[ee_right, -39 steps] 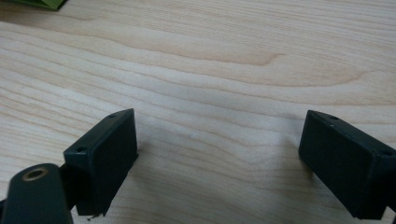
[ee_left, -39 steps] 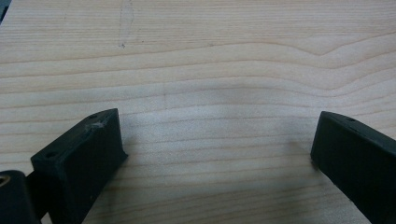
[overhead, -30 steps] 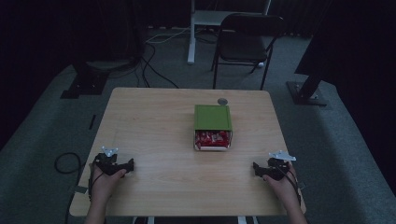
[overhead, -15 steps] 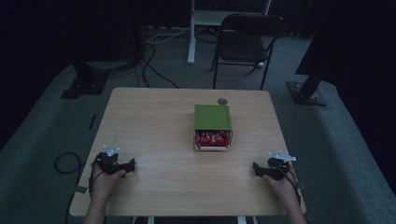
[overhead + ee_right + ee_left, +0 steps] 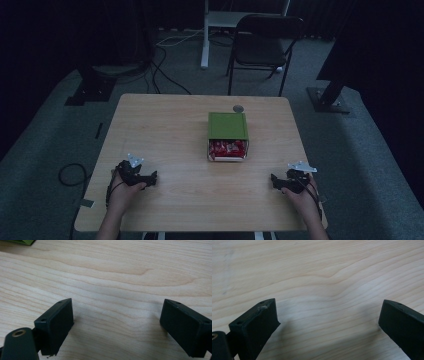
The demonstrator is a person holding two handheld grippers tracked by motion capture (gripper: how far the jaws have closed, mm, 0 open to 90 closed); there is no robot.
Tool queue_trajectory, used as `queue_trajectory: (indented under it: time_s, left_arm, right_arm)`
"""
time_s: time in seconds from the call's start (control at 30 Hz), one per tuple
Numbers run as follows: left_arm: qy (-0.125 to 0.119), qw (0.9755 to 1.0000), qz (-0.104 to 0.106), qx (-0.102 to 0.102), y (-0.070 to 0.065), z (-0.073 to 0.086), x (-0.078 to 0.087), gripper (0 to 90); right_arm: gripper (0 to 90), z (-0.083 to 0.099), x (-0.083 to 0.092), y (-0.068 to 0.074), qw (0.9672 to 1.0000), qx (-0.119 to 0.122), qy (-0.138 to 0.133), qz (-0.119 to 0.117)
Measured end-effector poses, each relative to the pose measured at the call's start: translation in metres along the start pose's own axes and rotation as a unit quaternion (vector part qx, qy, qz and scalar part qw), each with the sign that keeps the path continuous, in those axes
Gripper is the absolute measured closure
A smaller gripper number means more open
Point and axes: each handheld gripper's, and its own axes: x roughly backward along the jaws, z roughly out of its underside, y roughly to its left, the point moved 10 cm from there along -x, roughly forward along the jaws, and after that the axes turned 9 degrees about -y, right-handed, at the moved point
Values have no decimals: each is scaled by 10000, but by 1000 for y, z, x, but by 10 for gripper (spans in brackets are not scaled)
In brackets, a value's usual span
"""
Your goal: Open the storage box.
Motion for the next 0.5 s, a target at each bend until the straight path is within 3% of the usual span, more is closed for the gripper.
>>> queue_trajectory:
  time_s: [0.3,0.5]
  left_arm:
    - [-62,9992,181,-345,-27,-15,-5,32]
    - [-132,9973,313,-655,-46,-26,-7,32]
  right_arm:
    - [111,0,0,0,10000,1,0,-1]
    - [111,0,0,0,10000,-3,-2,-1]
